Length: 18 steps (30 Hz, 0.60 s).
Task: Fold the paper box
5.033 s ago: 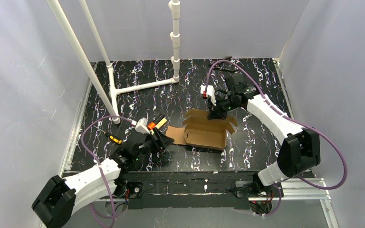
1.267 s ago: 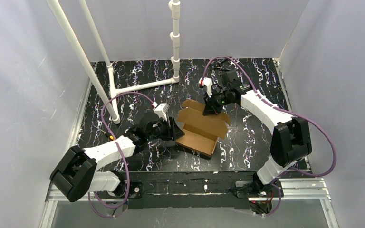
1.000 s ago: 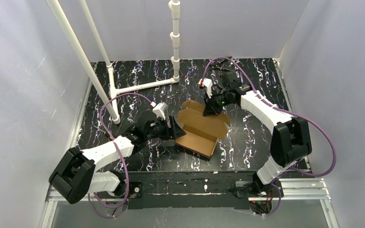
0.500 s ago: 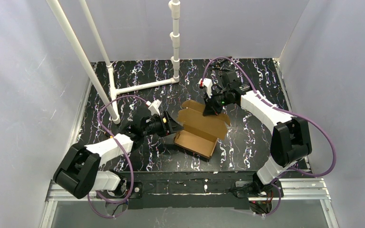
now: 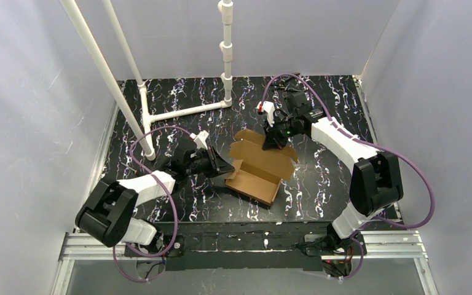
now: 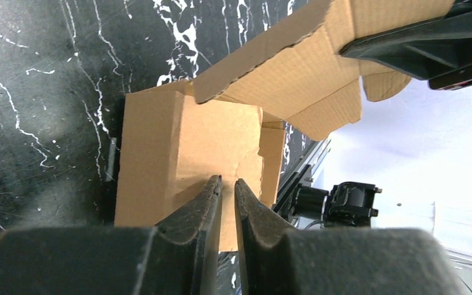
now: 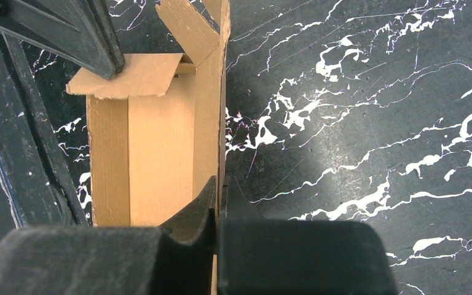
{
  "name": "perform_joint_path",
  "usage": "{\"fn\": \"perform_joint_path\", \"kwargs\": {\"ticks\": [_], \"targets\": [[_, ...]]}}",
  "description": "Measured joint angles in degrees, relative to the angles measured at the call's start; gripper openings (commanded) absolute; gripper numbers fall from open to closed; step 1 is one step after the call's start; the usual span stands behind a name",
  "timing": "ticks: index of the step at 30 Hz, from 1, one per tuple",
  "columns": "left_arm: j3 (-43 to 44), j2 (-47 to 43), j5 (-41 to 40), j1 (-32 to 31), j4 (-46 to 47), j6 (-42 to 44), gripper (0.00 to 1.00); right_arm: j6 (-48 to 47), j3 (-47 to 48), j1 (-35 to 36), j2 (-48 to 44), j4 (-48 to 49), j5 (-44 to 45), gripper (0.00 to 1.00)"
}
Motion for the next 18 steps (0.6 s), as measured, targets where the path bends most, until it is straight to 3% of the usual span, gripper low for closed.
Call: {"fn": "perform_joint_path", "kwargs": {"ticks": [4,10,18], "targets": [[0.0,1.8,0.0,0.0,-0.4,1.0,0.13,0.0,0.0,0.0,0.0,0.0,0.0,0.01],[0.4,2.4,-0.7,0.0,-3.7,3.5,0.24,0.0,0.0,0.0,0.0,0.0,0.0,0.01],[3.3,0.0,-3.7,0.0,-12.1,8.7,0.25,0.0,0.0,0.0,0.0,0.0,0.0,0.01]]}}
